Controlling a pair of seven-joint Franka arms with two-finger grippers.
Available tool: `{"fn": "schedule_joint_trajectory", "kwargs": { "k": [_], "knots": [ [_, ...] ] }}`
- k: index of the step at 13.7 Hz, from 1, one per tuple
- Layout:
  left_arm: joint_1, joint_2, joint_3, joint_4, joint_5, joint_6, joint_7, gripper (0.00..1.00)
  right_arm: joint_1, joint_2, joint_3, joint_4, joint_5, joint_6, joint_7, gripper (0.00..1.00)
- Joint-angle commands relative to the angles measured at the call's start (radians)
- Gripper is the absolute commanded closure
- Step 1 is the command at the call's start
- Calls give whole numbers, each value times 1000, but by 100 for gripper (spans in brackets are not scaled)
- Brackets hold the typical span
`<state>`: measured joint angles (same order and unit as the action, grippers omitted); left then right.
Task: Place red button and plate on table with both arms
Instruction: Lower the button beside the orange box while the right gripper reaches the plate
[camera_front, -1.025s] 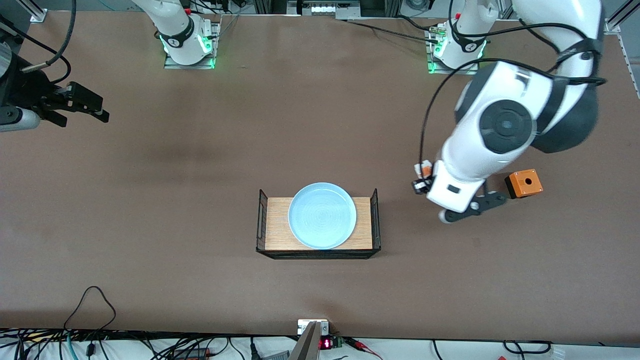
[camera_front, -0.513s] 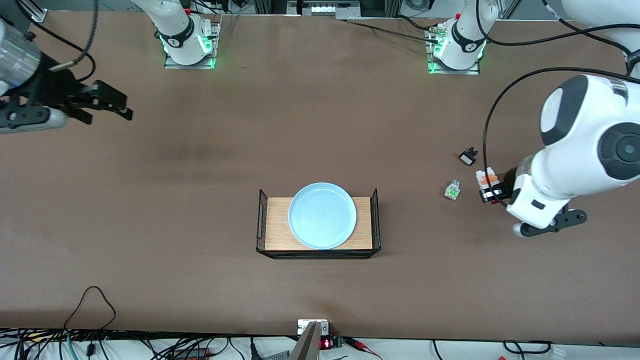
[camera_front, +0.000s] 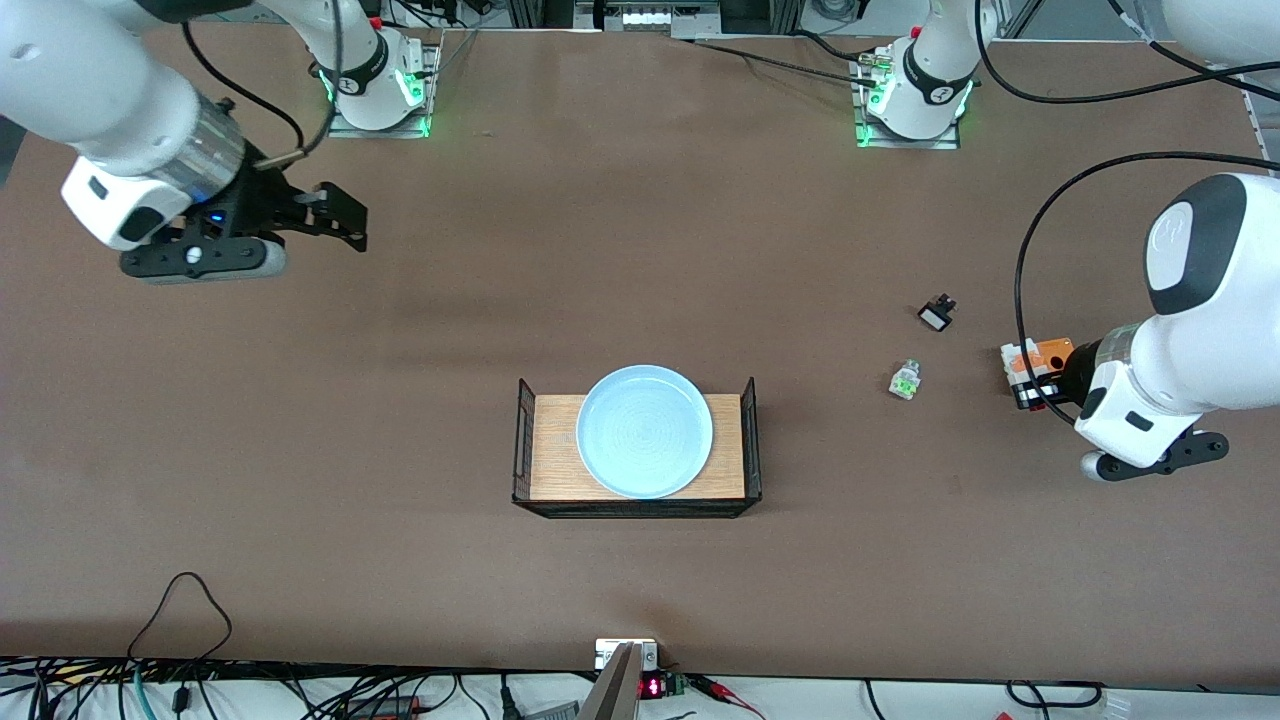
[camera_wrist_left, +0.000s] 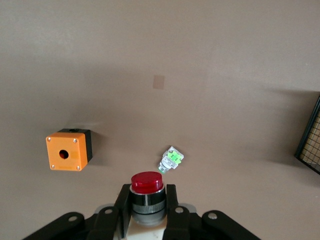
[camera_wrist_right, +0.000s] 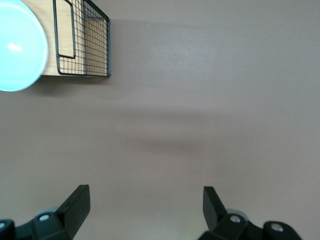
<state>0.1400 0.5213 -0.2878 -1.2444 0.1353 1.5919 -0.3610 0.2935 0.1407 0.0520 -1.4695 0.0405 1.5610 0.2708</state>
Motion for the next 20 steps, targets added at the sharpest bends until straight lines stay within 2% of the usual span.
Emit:
{"fn": "schedule_joint_trajectory", "kwargs": {
  "k": [1,4,7,11,14,16,20],
  "knots": [
    [39,-43,-8,-145,-23,120,46,100,62,49,-7,29,-62,31,22,0],
    [58,-59,-5,-272,-23,238,91,100,70,62,-6,40,-56,103,22,0],
    [116,-89,-5,-436,-23,377,226,100,95,111,-9,63,-57,140,25,0],
    [144,-92,-1,-564,-19,482,327,100,107,155,-9,66,-63,189,213,0],
    [188,-84,7,-693,-17,685,373,100,127,183,-9,66,-68,198,283,0],
    [222,-67,9,-730,-19,740,456,100,145,194,-9,67,-77,226,370,0],
    [254,-12,9,-730,-19,764,464,99,180,262,-9,109,-82,274,620,0]
  ]
}}
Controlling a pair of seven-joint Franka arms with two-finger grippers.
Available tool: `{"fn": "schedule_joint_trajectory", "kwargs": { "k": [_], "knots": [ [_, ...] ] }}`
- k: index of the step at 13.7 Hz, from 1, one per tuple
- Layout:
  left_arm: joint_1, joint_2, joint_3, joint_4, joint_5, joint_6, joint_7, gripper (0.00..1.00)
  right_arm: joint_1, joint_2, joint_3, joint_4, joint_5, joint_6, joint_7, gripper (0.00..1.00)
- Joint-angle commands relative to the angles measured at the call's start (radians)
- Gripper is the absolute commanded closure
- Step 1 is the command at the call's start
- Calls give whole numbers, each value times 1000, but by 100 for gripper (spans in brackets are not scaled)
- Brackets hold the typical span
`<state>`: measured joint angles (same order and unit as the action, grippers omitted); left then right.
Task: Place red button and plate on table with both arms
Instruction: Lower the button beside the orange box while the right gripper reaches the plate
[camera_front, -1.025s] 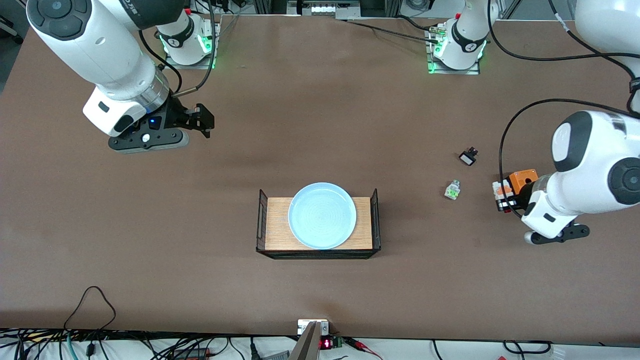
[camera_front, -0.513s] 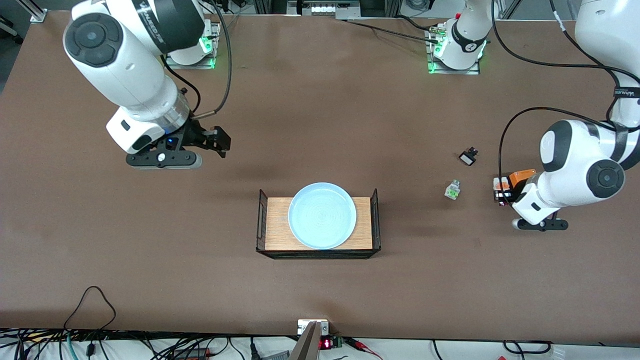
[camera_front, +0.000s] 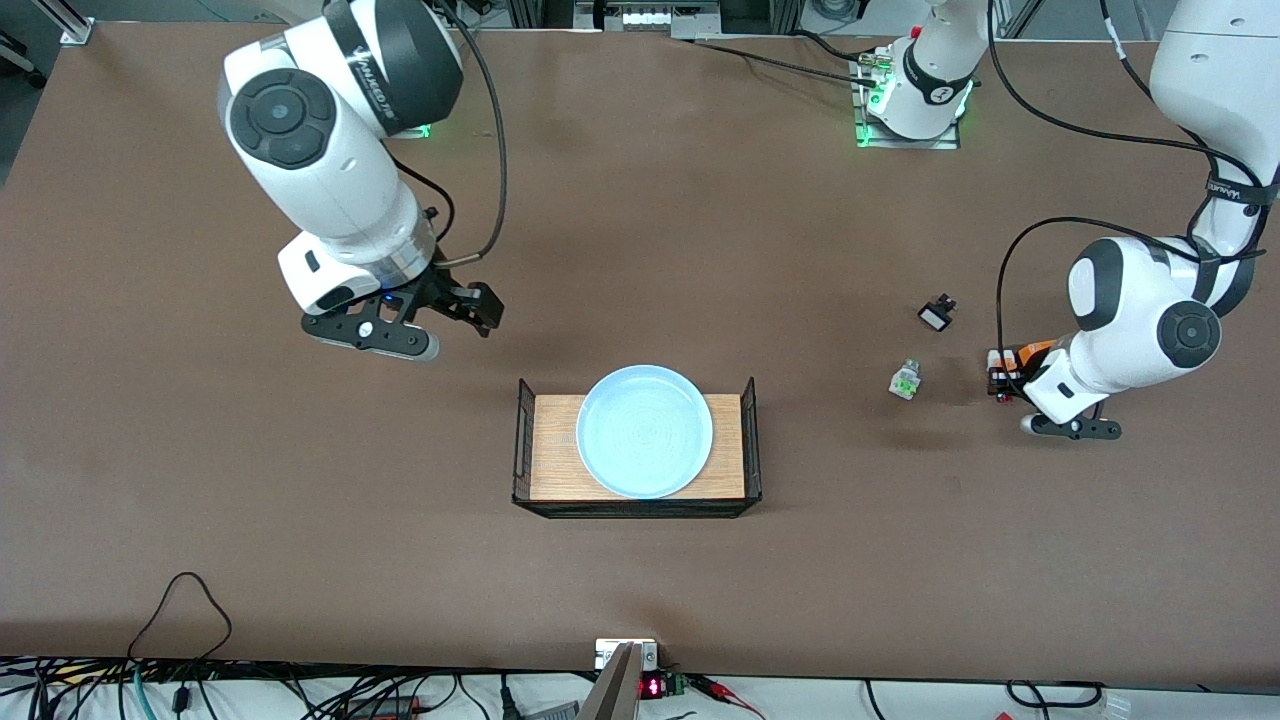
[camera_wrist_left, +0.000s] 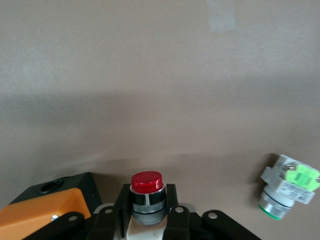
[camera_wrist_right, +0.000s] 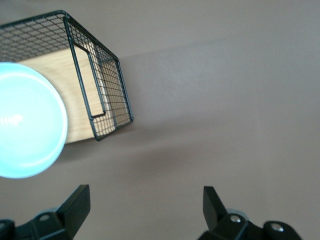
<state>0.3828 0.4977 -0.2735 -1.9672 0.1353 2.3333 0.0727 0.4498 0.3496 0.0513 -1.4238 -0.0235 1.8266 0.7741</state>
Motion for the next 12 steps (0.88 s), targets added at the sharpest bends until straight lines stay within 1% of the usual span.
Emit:
{"fn": "schedule_joint_trajectory", "kwargs": {
  "k": [1,6,9,10,11,12],
  "knots": [
    [11,19,-7,-7,-19,24,29,99,33,75,-8,86,-18,19,151,0],
    [7,35,-7,-7,-22,24,-28,99,81,172,-10,175,-19,34,365,0],
    [-1,44,-7,-7,-22,26,-33,98,121,215,-14,201,-82,57,506,0],
    [-1,45,-7,-7,-20,24,-36,88,135,224,-14,204,-105,71,536,0],
    [-1,44,-7,-2,-20,17,-21,49,147,238,-14,212,-110,79,556,0],
    [-1,38,-9,-2,-16,11,-21,0,158,259,-17,233,-112,80,577,0]
  ]
}}
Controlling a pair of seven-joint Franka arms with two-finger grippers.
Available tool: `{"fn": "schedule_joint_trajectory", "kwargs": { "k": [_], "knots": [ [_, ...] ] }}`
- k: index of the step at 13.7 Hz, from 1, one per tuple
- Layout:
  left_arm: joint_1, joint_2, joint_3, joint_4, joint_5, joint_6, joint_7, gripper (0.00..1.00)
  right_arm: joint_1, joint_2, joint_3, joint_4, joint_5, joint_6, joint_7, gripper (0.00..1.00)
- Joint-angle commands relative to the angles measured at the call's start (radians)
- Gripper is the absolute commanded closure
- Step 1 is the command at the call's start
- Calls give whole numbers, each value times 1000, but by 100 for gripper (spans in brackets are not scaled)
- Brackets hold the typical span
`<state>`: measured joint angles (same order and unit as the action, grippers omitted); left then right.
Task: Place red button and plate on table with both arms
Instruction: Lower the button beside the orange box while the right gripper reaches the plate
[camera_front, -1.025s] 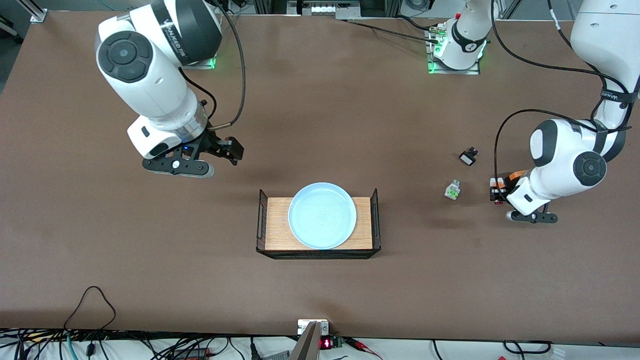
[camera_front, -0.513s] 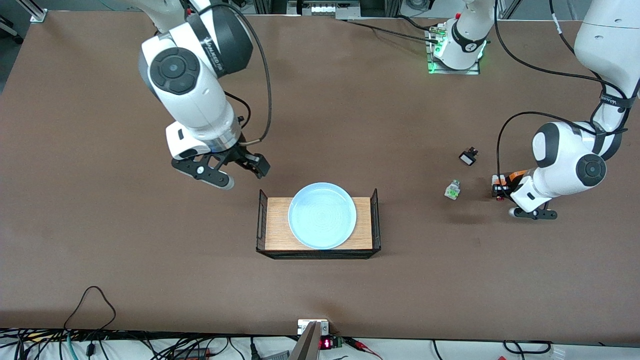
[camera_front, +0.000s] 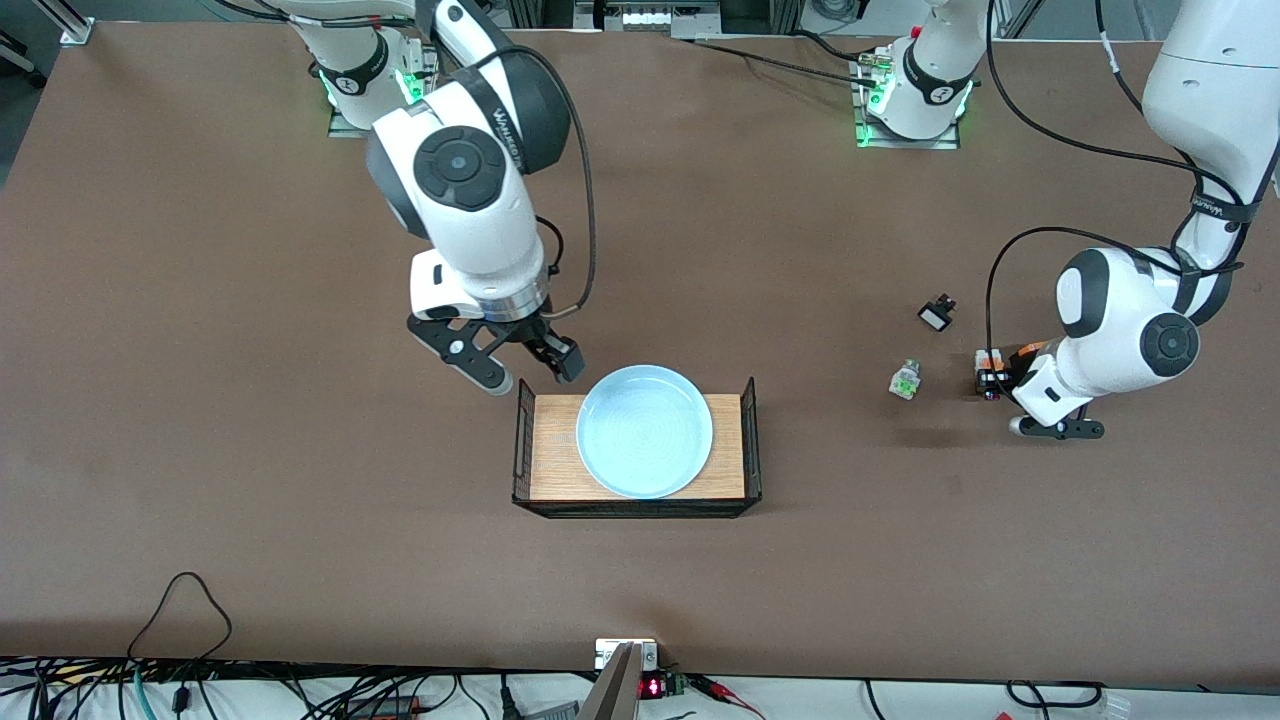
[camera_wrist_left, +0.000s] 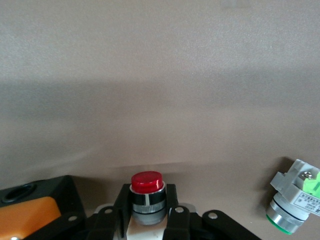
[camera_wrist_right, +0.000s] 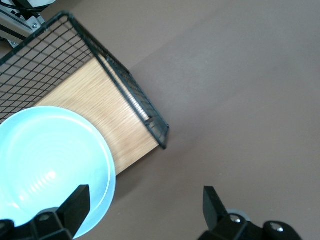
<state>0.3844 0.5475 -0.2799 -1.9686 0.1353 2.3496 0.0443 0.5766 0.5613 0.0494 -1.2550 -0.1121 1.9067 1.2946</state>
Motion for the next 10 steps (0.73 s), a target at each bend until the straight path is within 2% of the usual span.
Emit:
{"fn": "schedule_joint_trajectory", "kwargs": {
  "k": [1,4,5,7,8,10],
  "knots": [
    [-4,-23,-4,7,-16,-7,6,0,34,67,-16,89,-23,-1,66,0],
    [-4,-73,-5,14,-14,-29,6,0,45,130,-17,144,-23,5,81,0],
    [-4,-92,-11,43,-14,-65,6,0,46,150,-17,160,-24,11,81,0],
    [-21,-109,-21,149,-14,-217,5,0,46,175,-17,170,-31,34,80,0],
    [-44,-112,-22,263,-17,-345,5,0,46,193,-17,170,-44,58,78,0],
    [-79,-129,-22,371,-22,-458,5,0,46,215,-19,174,-47,72,77,0]
  ]
}}
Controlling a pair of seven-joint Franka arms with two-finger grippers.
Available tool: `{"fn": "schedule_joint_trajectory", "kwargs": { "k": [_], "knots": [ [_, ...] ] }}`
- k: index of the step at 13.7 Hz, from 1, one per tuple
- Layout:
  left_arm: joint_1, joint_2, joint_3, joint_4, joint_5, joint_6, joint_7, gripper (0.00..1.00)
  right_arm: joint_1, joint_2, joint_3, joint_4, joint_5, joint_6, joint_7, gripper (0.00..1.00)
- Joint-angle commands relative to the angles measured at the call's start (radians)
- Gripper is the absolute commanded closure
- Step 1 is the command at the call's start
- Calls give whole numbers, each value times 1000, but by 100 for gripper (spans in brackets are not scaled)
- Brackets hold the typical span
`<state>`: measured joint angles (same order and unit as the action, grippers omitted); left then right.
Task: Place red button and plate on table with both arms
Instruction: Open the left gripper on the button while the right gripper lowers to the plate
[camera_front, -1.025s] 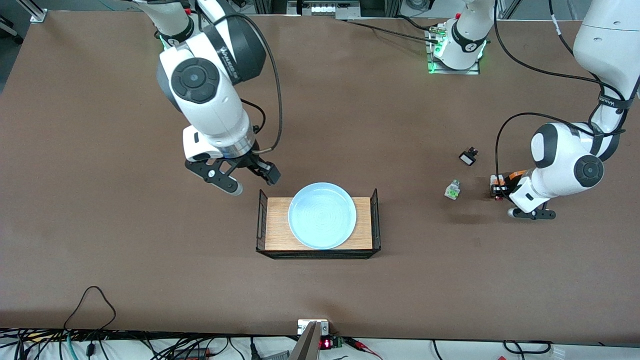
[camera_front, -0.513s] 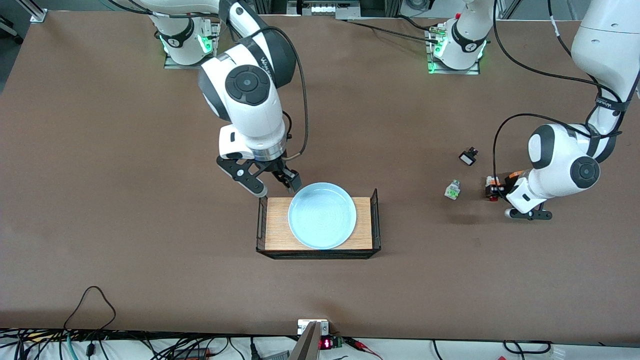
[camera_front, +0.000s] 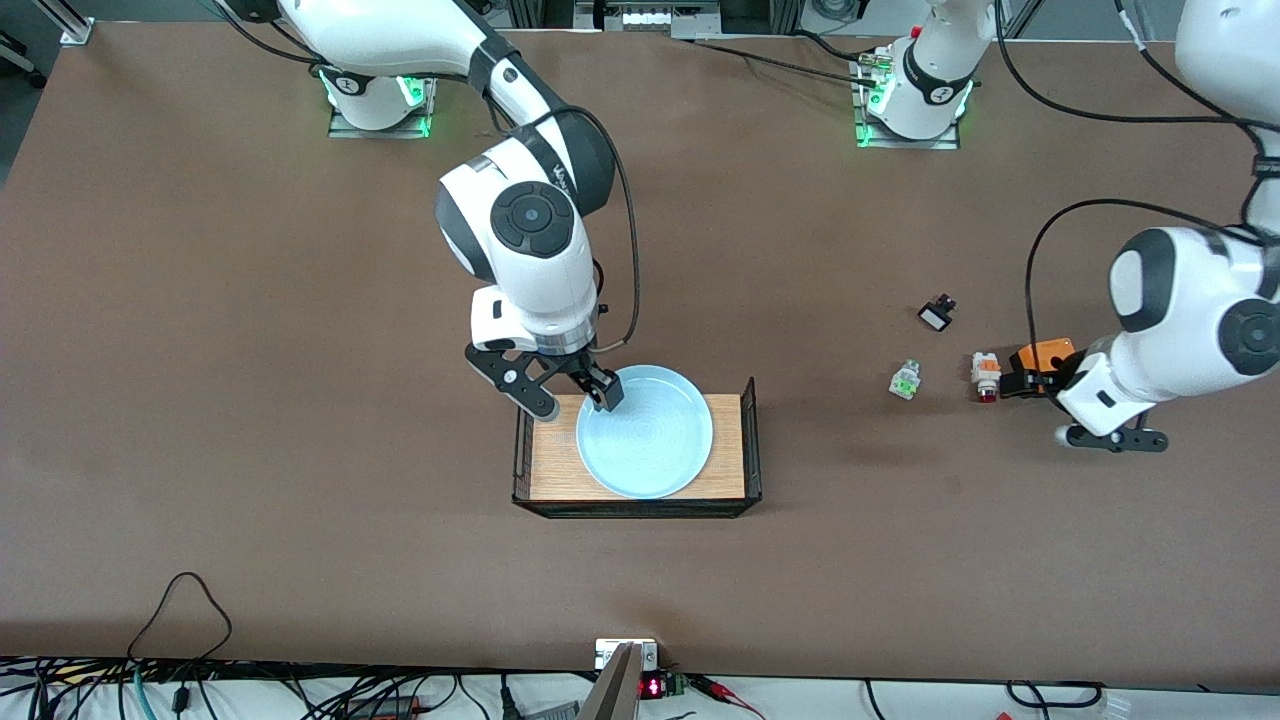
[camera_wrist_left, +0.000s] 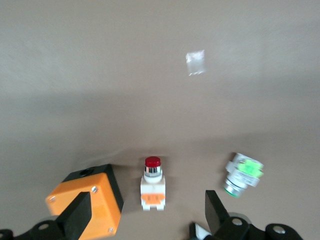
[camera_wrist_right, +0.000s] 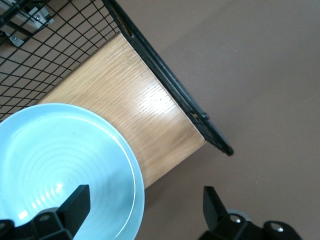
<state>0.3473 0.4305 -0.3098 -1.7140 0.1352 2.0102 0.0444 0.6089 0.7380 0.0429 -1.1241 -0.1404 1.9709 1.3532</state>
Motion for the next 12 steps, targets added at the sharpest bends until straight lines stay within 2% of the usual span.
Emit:
{"fn": "schedule_joint_trajectory", "kwargs": {
  "k": [1,4,7,9,12],
  "knots": [
    [-63,-27,8,158,-23,-167,3,0,14,43,-15,43,-19,13,17,0],
    [-164,-85,34,217,-22,-240,-12,0,14,63,-29,43,-21,28,15,0],
    [-272,-147,119,215,-23,-263,-105,0,20,66,-31,43,-21,26,15,2],
    [-286,-157,124,217,-25,-266,-182,0,20,72,-32,43,-21,28,14,3],
    [-216,-165,118,231,-143,-268,-201,0,22,92,-40,81,-21,17,6,3]
  ]
}}
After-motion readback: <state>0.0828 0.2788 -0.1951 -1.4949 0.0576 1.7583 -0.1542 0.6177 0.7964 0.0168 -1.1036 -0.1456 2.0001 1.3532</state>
